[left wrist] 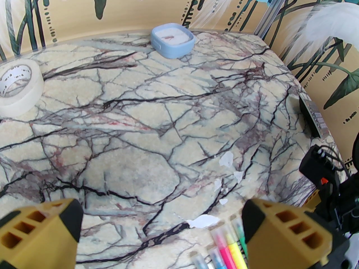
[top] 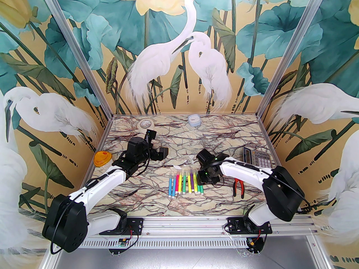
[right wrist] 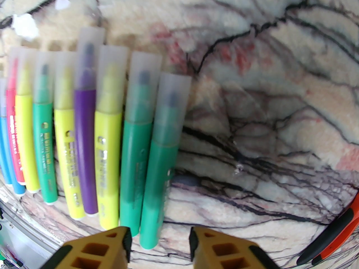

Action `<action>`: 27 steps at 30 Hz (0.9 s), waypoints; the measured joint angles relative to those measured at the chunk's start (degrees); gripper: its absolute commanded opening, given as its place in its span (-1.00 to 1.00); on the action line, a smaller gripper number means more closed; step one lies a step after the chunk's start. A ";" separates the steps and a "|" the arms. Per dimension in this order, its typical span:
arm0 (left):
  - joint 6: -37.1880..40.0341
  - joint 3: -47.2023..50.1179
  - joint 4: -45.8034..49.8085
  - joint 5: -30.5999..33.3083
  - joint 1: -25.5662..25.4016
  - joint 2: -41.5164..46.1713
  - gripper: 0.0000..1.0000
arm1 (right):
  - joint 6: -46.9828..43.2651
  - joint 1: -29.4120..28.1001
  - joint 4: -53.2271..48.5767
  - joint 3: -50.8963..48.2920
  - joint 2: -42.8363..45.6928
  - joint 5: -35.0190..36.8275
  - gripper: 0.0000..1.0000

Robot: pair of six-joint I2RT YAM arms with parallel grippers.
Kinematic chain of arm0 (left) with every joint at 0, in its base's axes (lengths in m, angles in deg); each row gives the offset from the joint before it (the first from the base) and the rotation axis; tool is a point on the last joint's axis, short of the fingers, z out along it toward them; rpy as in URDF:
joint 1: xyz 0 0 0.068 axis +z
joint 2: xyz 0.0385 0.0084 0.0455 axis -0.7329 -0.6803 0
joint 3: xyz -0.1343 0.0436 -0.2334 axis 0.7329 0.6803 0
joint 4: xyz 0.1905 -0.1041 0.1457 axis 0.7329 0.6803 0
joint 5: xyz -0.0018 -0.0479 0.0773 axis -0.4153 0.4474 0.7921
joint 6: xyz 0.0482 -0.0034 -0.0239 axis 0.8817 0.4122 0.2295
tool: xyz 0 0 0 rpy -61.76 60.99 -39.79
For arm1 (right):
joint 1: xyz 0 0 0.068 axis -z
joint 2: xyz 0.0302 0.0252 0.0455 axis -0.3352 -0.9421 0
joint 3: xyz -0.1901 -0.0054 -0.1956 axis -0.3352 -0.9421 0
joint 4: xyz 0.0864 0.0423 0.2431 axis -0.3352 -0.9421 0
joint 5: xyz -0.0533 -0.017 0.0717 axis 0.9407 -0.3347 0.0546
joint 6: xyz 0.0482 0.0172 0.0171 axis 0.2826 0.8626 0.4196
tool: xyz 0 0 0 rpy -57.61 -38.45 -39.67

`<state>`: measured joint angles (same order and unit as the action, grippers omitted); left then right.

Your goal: Open the pen caps

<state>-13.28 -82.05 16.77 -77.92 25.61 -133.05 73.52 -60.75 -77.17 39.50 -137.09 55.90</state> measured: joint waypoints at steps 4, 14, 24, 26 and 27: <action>0.15 0.00 -0.02 0.07 -0.11 -0.11 0.99 | 0.81 -0.61 0.04 0.00 -1.51 0.07 -0.24; 0.42 0.00 -0.02 0.22 -0.15 -0.66 0.99 | 1.25 -1.31 0.46 0.00 -3.89 0.61 -0.34; 0.42 -0.02 0.00 0.20 -0.26 -2.03 0.99 | 2.25 -2.97 -2.21 2.62 -7.78 6.10 -0.41; 0.44 -0.02 -0.09 0.20 -0.26 -2.16 0.99 | 2.34 -3.48 -2.89 3.26 -8.35 7.15 -0.41; 0.44 -0.02 -0.04 0.20 -0.26 -2.21 0.99 | 2.43 -3.72 -3.21 3.54 -8.66 7.58 -0.41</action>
<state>-12.85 -82.07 16.73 -77.72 25.35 -135.26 75.95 -64.47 -80.38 43.04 -145.75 63.48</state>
